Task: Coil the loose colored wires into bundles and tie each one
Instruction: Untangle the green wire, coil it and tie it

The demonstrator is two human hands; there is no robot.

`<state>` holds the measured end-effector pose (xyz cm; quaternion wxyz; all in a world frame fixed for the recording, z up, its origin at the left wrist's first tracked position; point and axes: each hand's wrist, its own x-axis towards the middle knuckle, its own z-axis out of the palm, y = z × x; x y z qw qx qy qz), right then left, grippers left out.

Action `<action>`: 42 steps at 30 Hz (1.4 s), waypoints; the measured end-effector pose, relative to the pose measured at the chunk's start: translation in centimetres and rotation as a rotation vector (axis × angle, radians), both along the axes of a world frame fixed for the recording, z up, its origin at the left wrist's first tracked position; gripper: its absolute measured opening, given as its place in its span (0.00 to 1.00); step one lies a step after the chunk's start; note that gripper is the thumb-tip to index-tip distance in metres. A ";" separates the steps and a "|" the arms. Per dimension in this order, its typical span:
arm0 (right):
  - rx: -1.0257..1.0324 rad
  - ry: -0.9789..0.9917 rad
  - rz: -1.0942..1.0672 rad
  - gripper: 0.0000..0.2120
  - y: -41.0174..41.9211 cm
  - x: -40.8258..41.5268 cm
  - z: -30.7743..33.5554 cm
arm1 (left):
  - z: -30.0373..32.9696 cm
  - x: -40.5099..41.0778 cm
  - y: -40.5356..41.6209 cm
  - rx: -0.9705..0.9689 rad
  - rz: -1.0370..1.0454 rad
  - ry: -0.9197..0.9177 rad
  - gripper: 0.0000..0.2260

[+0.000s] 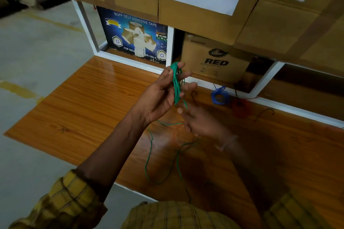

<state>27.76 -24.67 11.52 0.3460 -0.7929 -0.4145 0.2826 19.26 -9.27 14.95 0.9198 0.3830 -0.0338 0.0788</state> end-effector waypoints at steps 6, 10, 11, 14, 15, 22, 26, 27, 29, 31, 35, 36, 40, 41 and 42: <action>-0.135 -0.263 0.318 0.04 -2.5 -1.8 0.9 | -1.0 2.0 0.0 0.177 0.290 0.126 0.16; -0.015 0.106 0.354 0.02 -4.9 -1.0 4.7 | -1.6 1.8 1.1 0.505 0.397 0.208 0.17; -0.007 0.135 0.394 0.03 -5.3 -0.3 5.7 | -1.7 1.7 1.3 0.595 0.410 0.214 0.16; 0.198 0.311 0.458 0.09 -6.2 2.7 8.0 | -1.9 1.1 1.4 0.768 0.370 0.230 0.16; 0.293 0.388 0.451 0.11 -6.3 3.6 8.7 | -1.7 0.8 1.3 0.805 0.341 0.243 0.16; 0.617 0.638 0.037 0.13 -3.9 7.1 10.5 | 0.3 -0.4 -0.5 0.908 0.078 0.251 0.16; 0.532 0.269 -0.179 0.13 -2.1 8.9 9.5 | 0.7 -1.0 -1.6 0.953 -0.022 0.208 0.17; 0.511 0.170 -0.201 0.13 -1.9 9.2 9.1 | 0.8 -1.0 -1.7 0.950 -0.042 0.193 0.17; 0.489 0.034 -0.224 0.13 -1.5 9.6 8.4 | 1.2 -1.1 -1.9 0.932 -0.088 0.174 0.17; 0.479 -0.017 -0.258 0.14 -1.2 9.5 7.5 | 1.6 -1.2 -2.1 0.896 -0.138 0.157 0.17; 0.402 -0.001 -0.311 0.11 -1.1 8.4 4.4 | 2.1 -0.9 -2.1 0.688 -0.161 0.100 0.18; 0.366 0.033 -0.296 0.10 -1.3 7.9 3.6 | 2.2 -0.6 -2.0 0.600 -0.151 0.076 0.18; 0.275 0.155 -0.239 0.17 -2.2 4.1 1.3 | 2.4 0.7 -0.5 0.240 -0.085 -0.015 0.20; 0.280 0.159 -0.212 0.17 -2.3 3.2 0.9 | 2.3 1.1 -0.3 0.174 -0.066 -0.025 0.20; 0.281 0.156 -0.180 0.17 -2.4 2.4 0.7 | 2.0 1.4 -0.1 0.113 -0.050 -0.029 0.21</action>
